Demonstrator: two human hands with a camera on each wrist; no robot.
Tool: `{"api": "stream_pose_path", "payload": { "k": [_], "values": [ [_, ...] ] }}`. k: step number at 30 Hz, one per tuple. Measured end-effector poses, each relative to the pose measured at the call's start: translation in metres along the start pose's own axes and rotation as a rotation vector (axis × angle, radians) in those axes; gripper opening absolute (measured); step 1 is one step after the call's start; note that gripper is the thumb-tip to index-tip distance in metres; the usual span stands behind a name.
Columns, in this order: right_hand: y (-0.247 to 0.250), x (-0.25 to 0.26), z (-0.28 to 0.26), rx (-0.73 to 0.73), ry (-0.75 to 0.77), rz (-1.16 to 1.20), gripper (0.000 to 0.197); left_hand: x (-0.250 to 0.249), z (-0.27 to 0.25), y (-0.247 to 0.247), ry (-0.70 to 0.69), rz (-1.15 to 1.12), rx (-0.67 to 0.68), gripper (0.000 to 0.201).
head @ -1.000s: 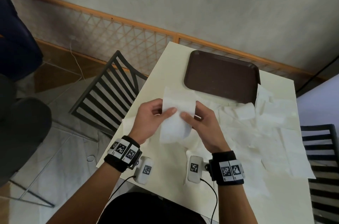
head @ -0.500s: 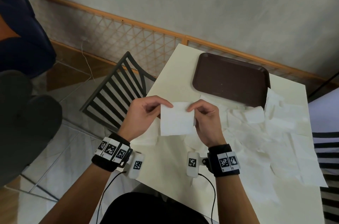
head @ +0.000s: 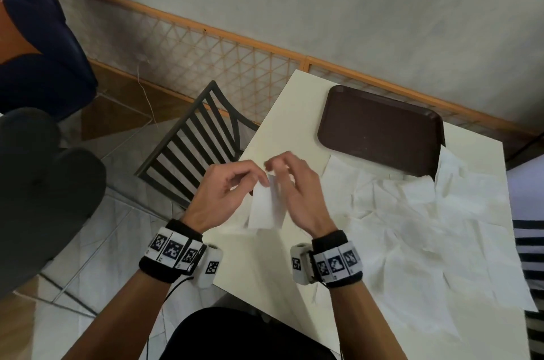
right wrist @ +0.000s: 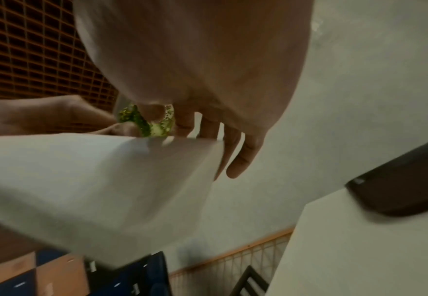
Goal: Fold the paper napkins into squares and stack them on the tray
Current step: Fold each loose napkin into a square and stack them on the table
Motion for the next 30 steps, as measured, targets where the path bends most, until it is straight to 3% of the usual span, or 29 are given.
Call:
{"api": "stream_pose_path", "payload": {
  "k": [3,7,10,12,19,22,24,27,30],
  "values": [
    [-0.025,0.007,0.009,0.042,0.067,-0.074,0.038,0.005,0.0,0.014,0.011,-0.034,-0.086,0.024],
    [-0.026,-0.022,0.007,-0.149,-0.119,0.072,0.046,0.029,-0.004,0.035,0.119,-0.075,-0.253,0.022],
    [-0.045,-0.054,-0.003,-0.198,-0.263,0.167,0.028,0.06,-0.002,0.034,0.246,0.003,-0.294,0.011],
    [-0.062,-0.072,-0.009,-0.163,-0.301,0.194,0.018,0.095,0.004,0.031,0.363,0.129,-0.294,0.015],
    [-0.104,-0.124,-0.03,0.198,-0.418,-0.038,0.019,0.195,0.006,-0.018,0.603,0.494,-0.086,0.04],
    [-0.066,-0.122,-0.024,0.181,-0.363,-0.241,0.017,0.197,-0.002,-0.019,0.59,0.609,-0.145,0.047],
    [-0.026,-0.129,-0.023,0.213,-0.382,-0.472,0.026,0.186,-0.006,-0.018,0.524,0.616,-0.192,0.047],
    [0.039,-0.156,-0.046,0.348,-0.611,-0.764,0.052,0.165,-0.008,-0.018,0.428,0.532,-0.225,0.039],
    [0.077,-0.178,-0.084,0.524,-0.793,-0.825,0.069,0.146,-0.008,-0.027,0.379,0.453,-0.197,0.028]
  ]
}}
Point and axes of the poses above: each hand's wrist, its own z-axis towards the middle knuckle, its own y-axis out of the back of the hand, x = y × z, the point moved 8 cm from there along z, towards the middle knuckle, and after that the axes turned 13 degrees about y, right-handed, at the moved point
